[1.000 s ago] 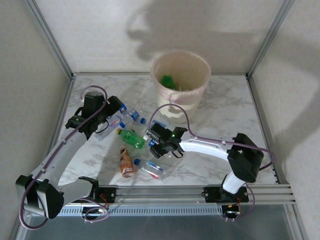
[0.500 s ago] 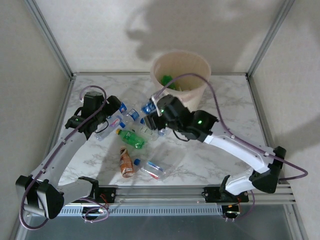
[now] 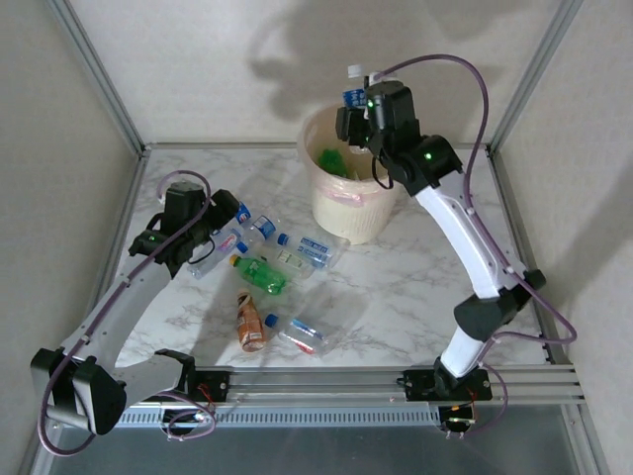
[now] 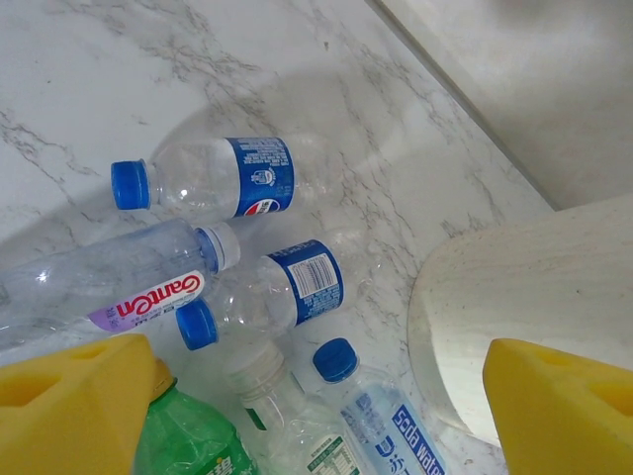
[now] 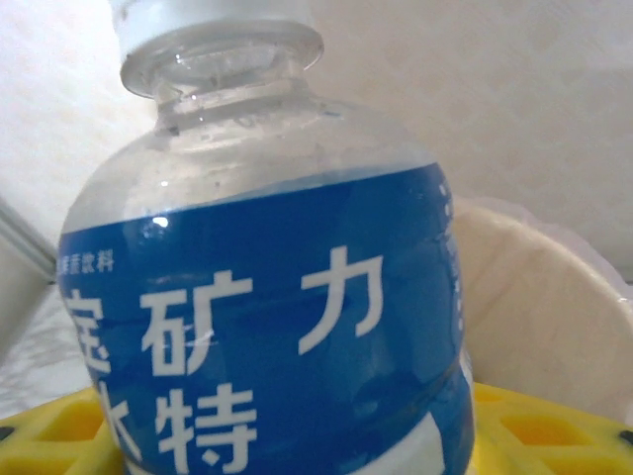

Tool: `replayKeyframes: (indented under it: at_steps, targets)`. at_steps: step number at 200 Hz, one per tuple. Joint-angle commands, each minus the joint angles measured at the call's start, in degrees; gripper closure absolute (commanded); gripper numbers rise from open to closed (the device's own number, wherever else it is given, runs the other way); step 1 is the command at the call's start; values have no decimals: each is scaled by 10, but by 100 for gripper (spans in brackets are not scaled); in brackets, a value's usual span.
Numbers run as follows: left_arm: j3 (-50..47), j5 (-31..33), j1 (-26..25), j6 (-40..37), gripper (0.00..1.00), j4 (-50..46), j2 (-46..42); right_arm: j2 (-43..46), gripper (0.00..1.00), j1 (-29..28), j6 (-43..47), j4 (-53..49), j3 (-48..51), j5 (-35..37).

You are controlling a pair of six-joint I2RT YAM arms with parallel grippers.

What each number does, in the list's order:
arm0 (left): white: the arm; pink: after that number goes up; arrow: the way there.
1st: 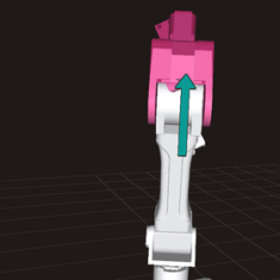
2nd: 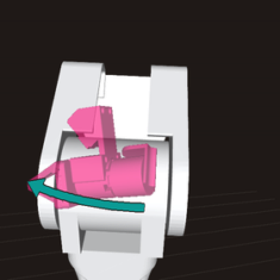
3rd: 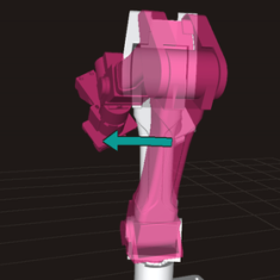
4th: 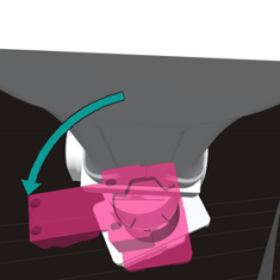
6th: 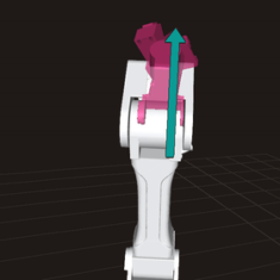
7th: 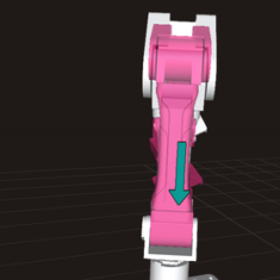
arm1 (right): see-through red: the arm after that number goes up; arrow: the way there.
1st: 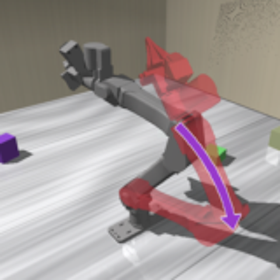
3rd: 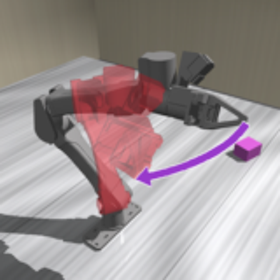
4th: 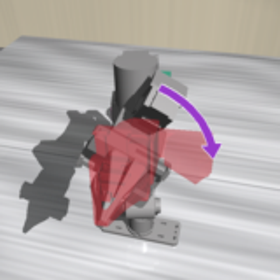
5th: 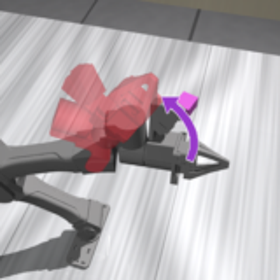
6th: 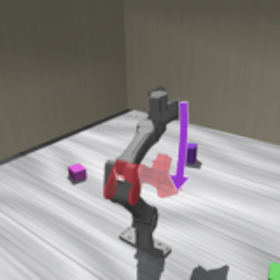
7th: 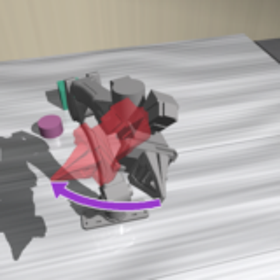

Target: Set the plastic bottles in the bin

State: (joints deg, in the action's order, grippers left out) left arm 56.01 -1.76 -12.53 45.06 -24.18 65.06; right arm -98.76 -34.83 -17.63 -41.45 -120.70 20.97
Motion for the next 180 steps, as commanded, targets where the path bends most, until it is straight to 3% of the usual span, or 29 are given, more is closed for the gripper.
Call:
replayKeyframes:
  at_steps: [1,28,49,124,149,180]
  targets:
    - [-12,4,5,-3,14,4,-16,-26,38,36,-17,-34,-14,1]
    - [-21,1,5,-3,14,9,-15,-40,37,61,-19,-43,0,13]
    - [-25,0,5,-2,14,14,-13,-36,28,69,-22,-34,32,16]
    - [-25,4,5,-2,13,13,-9,20,14,63,-34,-28,50,-7]
    - [-21,14,5,-8,12,9,-10,66,14,18,-10,-14,76,-33]
    - [-8,46,7,-32,10,-10,-10,124,9,-102,31,1,154,-33]
